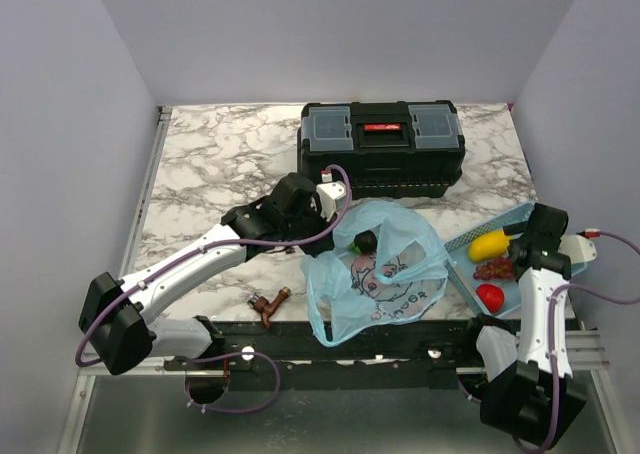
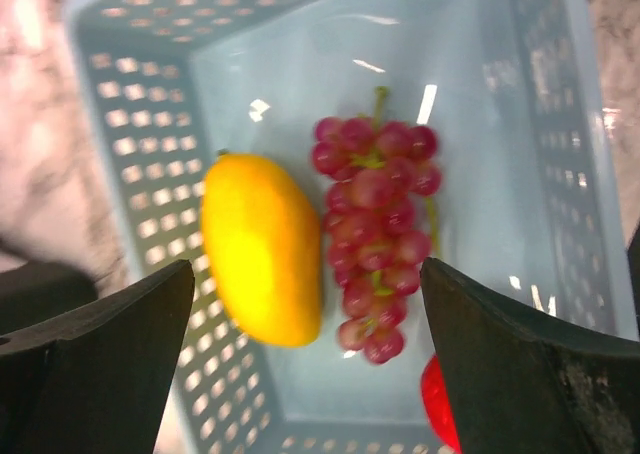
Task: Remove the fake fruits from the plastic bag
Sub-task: Place the fake fruit in the bin, then take out the fake fruit from the plastic bag.
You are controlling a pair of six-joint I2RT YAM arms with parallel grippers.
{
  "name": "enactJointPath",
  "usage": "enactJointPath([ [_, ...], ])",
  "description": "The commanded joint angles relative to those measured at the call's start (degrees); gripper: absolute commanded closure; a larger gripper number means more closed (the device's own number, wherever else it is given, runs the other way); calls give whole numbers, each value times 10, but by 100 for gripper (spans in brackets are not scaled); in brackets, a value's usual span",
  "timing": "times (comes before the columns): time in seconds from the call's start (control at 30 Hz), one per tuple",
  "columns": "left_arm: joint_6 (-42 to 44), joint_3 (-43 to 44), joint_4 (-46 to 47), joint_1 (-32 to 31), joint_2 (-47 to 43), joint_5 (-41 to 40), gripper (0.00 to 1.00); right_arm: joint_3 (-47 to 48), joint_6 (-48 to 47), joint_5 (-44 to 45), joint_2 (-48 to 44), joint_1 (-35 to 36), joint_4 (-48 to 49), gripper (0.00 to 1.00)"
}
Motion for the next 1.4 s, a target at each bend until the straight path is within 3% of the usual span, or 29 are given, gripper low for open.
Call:
enactJointPath([
  [0.0,9,20,22,-4,-10,-14,100,63,-23,-96,-60,-3,-44,1],
  [0.2,26,5,37,-5,-20,-17,100,139,-116,-307,-167,-3,-37,0],
  [0.37,38,-16,58,-4,-23,-24,100,198,-139,-514,-132,17,2,0],
  [0.7,38,-9,43,-4,-10,-14,100,224,-94,-683,-45,111,123,1],
  [0.83,37,-5,40,-4,-10,-11,100,257,-103,-641,2,238,125,1],
  [0.97,36,1,36,-4,-7,-6,100,273,-96,-454,51,493,126,6],
  [1.03,33,-2,36,-3,-9,-11,100,267,-91,-386,68,588,142,6],
  [1.1,30,-4,35,-4,-11,-18,100,249,-84,-348,88,659,165,14],
  [1.23,25,-2,32,-3,-13,-33,100,206,-78,-223,121,763,159,30],
  [1.37,24,-2,20,-3,-14,-56,100,131,-70,-132,88,775,173,40],
])
